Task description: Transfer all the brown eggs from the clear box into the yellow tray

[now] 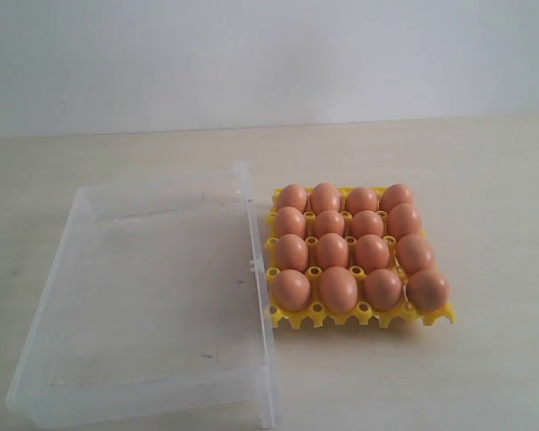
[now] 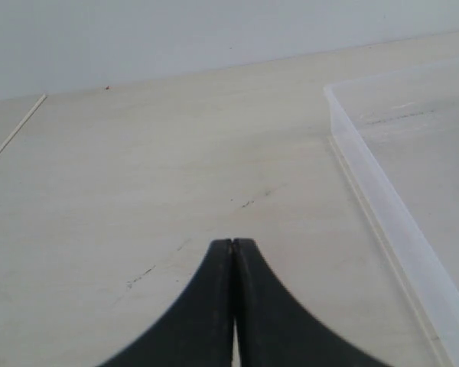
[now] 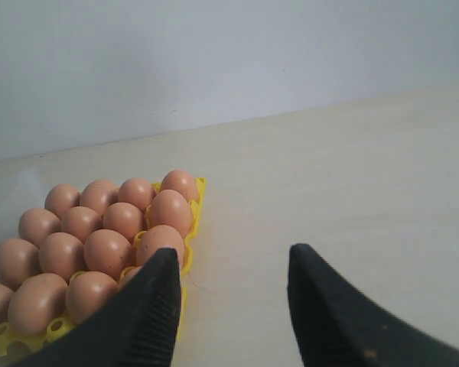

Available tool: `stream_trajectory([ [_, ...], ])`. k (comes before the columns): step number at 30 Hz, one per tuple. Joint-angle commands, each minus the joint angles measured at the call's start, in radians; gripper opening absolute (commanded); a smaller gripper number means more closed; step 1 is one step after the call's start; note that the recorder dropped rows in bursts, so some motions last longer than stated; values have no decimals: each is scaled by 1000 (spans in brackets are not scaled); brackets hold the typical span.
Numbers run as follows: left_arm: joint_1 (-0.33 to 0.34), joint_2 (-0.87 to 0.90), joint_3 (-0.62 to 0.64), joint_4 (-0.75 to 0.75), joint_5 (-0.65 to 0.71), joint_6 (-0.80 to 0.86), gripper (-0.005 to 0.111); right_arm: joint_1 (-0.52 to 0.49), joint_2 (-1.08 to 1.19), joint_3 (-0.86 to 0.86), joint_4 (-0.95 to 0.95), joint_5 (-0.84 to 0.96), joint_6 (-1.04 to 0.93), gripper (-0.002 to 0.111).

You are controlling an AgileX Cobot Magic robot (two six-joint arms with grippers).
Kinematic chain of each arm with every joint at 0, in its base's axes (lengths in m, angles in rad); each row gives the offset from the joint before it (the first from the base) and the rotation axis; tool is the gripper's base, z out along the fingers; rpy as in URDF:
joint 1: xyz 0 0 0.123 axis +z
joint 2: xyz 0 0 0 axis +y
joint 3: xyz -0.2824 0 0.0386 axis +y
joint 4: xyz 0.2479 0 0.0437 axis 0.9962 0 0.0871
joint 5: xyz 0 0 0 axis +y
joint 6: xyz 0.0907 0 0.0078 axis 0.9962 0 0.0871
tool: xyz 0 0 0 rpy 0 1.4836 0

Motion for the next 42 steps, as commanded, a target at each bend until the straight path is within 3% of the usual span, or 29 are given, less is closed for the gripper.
stream_trajectory([
  [1,-6,1,-4,-2,-9,-4,0,-5,-6,5,-1,-6,1,44],
  [42,-6,1,-4,-2,-9,-4,0,-23,-6,5,-1,-5,1,44],
])
